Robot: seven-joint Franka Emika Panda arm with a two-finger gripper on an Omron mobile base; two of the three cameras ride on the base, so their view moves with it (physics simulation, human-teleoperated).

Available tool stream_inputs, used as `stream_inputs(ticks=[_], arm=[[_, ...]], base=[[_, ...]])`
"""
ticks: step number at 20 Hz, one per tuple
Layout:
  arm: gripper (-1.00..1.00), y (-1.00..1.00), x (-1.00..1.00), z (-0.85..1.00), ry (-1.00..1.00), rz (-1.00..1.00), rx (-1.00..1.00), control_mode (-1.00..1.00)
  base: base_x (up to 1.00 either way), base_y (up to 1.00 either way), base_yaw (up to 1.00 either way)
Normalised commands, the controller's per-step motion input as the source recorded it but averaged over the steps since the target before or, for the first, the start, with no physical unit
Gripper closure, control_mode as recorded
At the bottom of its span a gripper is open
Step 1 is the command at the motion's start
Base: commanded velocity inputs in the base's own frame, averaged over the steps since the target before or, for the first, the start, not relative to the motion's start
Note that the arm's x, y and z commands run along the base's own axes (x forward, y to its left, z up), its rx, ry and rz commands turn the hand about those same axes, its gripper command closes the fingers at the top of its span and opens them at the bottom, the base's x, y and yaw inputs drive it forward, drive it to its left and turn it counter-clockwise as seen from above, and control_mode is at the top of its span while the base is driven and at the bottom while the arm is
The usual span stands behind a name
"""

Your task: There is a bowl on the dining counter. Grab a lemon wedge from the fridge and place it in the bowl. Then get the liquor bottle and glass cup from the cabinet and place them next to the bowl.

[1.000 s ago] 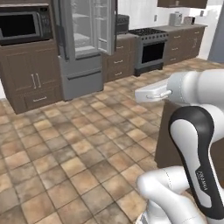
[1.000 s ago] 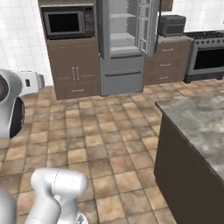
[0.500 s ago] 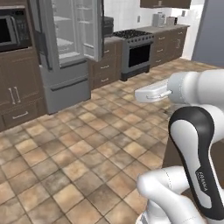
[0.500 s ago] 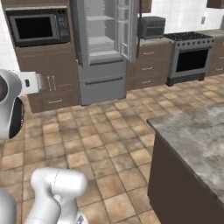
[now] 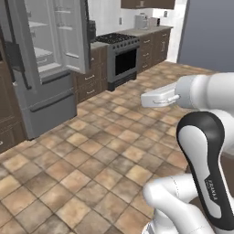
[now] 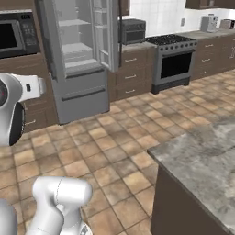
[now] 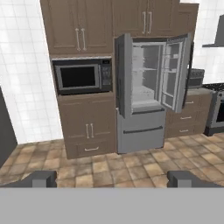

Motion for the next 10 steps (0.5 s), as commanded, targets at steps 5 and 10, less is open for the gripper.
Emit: stream_inputs(ticks=[5, 10], arm=[[-1.00, 0.00, 0.00, 0.00, 0.00, 0.00, 0.00, 1.00], [-1.00, 0.00, 0.00, 0.00, 0.00, 0.00, 0.00, 1.00]], base=[[1.00, 0.14, -0.38], [1.00, 0.11, -0.47]])
